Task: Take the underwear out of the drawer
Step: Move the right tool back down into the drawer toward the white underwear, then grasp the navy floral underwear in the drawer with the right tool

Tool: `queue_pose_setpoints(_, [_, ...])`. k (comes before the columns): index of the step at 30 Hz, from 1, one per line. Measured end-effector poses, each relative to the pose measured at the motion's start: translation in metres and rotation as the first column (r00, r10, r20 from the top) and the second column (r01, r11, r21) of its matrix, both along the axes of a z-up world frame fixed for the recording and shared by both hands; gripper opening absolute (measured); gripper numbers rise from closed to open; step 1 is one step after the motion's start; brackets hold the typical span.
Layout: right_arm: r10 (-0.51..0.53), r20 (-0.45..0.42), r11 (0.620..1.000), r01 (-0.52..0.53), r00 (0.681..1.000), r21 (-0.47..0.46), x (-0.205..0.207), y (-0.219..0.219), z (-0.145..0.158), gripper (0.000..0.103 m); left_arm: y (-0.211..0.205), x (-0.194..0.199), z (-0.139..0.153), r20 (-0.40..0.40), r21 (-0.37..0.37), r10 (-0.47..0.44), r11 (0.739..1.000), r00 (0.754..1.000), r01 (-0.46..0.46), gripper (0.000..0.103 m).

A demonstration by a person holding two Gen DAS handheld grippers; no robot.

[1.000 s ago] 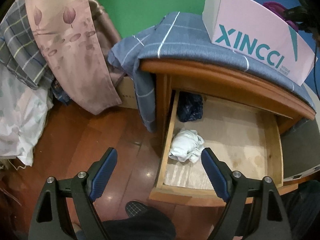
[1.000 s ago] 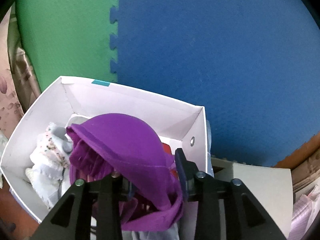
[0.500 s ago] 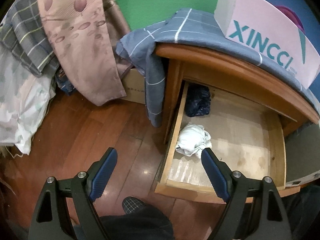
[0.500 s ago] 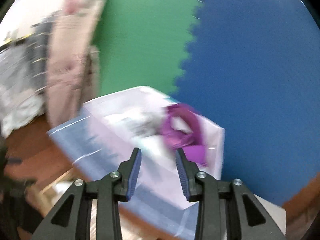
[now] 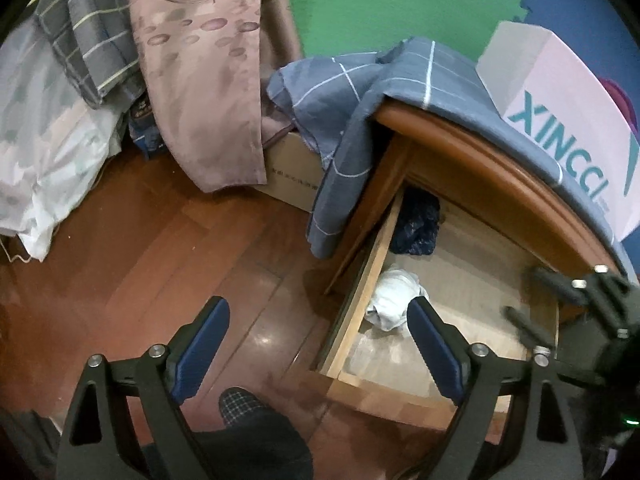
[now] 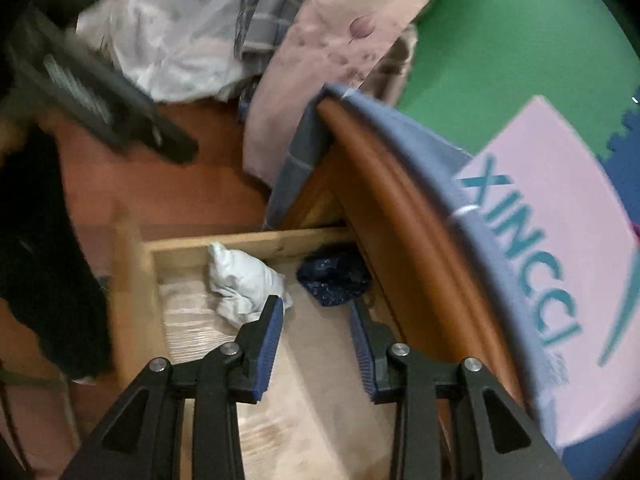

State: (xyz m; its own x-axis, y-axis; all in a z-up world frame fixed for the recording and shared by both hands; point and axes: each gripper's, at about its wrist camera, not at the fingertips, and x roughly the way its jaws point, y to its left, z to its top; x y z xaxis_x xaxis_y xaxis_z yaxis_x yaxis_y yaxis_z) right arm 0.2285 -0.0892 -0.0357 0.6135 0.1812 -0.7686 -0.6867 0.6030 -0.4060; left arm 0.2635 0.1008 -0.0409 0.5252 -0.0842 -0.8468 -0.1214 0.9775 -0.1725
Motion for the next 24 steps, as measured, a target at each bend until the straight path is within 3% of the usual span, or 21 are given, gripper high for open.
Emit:
queue_pose_setpoints(7, [0.099, 0.071, 0.984, -0.087, 0.993, -0.159, 0.017, 0.021, -0.063, 0.031, 0.017, -0.004, -0.001, 0.007, -0.005, 0.059, 0.998, 0.998, -0.059, 0.088])
queue_pose_setpoints(9, [0.116, 0.066, 0.978, -0.103, 0.991, -0.180, 0.023, 0.024, -0.076, 0.030, 0.024, -0.004, -0.001, 0.000, -0.036, 0.080, 0.996, 0.997, -0.080, 0.089])
queue_pose_setpoints(15, [0.078, 0.100, 0.987, -0.062, 0.992, -0.150, 0.047, 0.019, -0.086, 0.024, 0.027, -0.003, -0.008, -0.042, -0.108, 0.085, 0.990, 0.996, -0.089, 0.090])
queue_pose_setpoints(17, [0.103, 0.139, 0.981, -0.077, 0.985, -0.178, 0.049, 0.020, -0.095, 0.024, 0.024, -0.003, -0.008, -0.046, -0.102, 0.078, 0.991, 0.996, -0.083, 0.090])
queue_pose_setpoints(24, [0.114, 0.127, 0.981, -0.091, 0.985, -0.172, 0.071, 0.030, -0.117, 0.027, 0.015, -0.001, -0.008, -0.050, -0.088, 0.049, 0.995, 0.998, -0.054, 0.090])
